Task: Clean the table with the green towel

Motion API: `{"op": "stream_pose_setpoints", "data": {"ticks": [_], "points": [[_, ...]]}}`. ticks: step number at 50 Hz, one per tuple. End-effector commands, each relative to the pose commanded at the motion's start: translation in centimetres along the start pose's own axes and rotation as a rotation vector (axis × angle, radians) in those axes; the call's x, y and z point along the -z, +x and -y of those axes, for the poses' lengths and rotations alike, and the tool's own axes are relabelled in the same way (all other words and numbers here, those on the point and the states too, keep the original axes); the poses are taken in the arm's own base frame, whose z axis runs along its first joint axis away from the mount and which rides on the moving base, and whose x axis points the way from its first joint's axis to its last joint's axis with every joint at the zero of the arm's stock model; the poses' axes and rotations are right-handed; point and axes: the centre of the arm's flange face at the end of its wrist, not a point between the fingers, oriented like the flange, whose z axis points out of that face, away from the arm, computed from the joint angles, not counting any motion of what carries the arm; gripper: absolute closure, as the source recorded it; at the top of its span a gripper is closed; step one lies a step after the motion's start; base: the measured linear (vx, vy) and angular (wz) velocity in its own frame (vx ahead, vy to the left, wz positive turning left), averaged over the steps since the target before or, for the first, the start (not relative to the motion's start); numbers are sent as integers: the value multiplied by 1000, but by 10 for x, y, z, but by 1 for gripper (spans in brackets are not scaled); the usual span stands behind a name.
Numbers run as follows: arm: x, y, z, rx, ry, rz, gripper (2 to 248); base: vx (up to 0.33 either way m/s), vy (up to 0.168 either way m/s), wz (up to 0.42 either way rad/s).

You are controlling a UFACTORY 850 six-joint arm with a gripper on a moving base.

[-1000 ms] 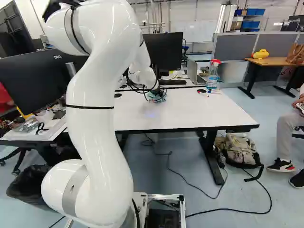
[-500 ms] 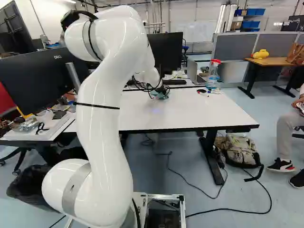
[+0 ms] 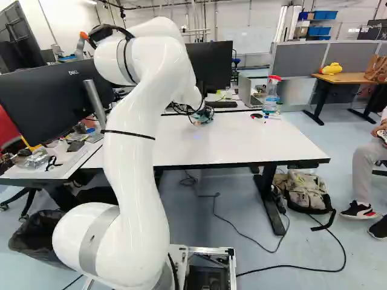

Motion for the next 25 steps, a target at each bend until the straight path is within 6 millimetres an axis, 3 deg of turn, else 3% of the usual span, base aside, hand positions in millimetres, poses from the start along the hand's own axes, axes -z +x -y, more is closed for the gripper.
{"op": "stream_pose_setpoints", "data": {"ticks": [25], "points": [[16,-14,39,39,40,21,205,0,0,0]]}}
